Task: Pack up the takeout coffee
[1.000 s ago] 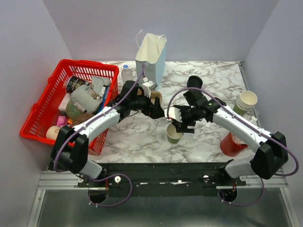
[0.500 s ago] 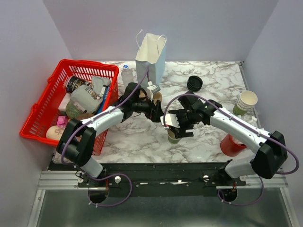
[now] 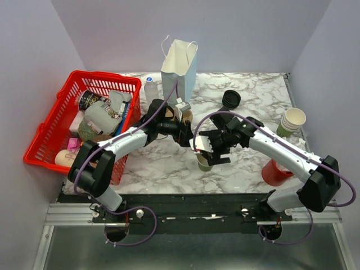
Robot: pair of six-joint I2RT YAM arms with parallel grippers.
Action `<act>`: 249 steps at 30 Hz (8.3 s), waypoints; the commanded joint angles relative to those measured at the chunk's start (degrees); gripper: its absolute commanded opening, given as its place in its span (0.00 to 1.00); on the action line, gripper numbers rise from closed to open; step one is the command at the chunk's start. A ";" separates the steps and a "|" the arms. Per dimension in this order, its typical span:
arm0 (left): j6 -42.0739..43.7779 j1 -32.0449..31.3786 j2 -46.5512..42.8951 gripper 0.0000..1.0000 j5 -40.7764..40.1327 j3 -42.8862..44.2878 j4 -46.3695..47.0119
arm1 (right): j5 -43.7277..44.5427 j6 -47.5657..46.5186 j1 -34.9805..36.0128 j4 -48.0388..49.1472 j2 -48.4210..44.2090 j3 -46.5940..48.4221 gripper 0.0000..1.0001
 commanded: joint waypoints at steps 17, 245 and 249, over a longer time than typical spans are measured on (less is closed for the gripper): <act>-5.15 -2.74 5.08 0.98 3.55 -5.06 11.12 | -2.60 5.52 2.47 6.31 -0.71 -5.93 1.00; 1.27 4.82 -6.16 0.89 8.99 -13.94 7.25 | -8.22 9.74 2.47 16.33 8.26 -10.68 0.80; 6.35 4.03 -6.43 0.90 10.41 -14.55 0.24 | -7.60 10.00 2.47 16.42 8.61 -10.33 0.80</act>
